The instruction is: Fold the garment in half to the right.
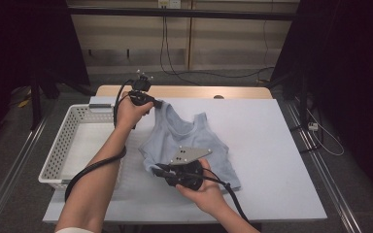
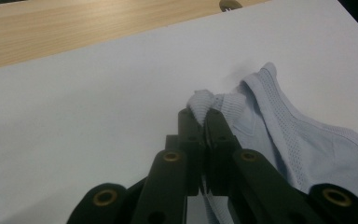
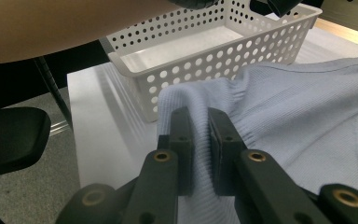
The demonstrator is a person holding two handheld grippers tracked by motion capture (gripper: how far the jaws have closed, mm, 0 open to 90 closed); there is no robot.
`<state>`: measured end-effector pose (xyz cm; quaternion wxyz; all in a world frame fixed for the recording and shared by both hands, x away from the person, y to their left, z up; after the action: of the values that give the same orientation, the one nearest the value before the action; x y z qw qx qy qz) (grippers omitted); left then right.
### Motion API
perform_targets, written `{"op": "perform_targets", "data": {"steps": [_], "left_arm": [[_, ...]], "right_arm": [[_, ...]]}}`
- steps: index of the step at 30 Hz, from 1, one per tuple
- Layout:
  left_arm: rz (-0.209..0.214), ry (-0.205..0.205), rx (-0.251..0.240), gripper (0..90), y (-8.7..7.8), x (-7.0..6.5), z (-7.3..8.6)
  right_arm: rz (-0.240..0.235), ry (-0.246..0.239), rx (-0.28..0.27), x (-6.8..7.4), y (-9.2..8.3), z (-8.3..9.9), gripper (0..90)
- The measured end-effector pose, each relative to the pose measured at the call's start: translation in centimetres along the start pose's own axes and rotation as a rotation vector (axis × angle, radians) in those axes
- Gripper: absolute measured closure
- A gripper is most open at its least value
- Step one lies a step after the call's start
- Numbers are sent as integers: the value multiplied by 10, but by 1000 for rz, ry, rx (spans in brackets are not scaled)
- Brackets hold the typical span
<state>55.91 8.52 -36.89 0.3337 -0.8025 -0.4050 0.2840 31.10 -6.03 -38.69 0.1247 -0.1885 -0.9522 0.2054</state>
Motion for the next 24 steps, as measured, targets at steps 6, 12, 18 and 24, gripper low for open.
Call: {"op": "perform_targets", "data": {"steps": [6, 12, 18, 24], "left_arm": [[0, -1, 0, 874, 2, 1, 2], [-6, -1, 2, 874, 3, 0, 1], [-10, -6, 8, 874, 5, 0, 0], [-14, -5, 9, 874, 5, -1, 0]], "right_arm": [[-1, -6, 7, -2, 2, -1, 825], [-3, -1, 7, -5, -1, 1, 825], [-3, 3, -3, -4, -4, 1, 824], [2, 7, -13, -6, -9, 2, 825]]}}
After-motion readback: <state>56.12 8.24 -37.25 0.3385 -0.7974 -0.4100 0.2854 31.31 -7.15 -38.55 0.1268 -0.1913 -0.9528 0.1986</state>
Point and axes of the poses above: each handheld gripper's, and its own axes: y roughly forward along the jaws, z roughly out of its underside, x roughly to its left, the point moved 2 cm from there along y, roughly forward along the jaws, and after that the axes turned 7 degrees about -z, right-handed, at the moved point
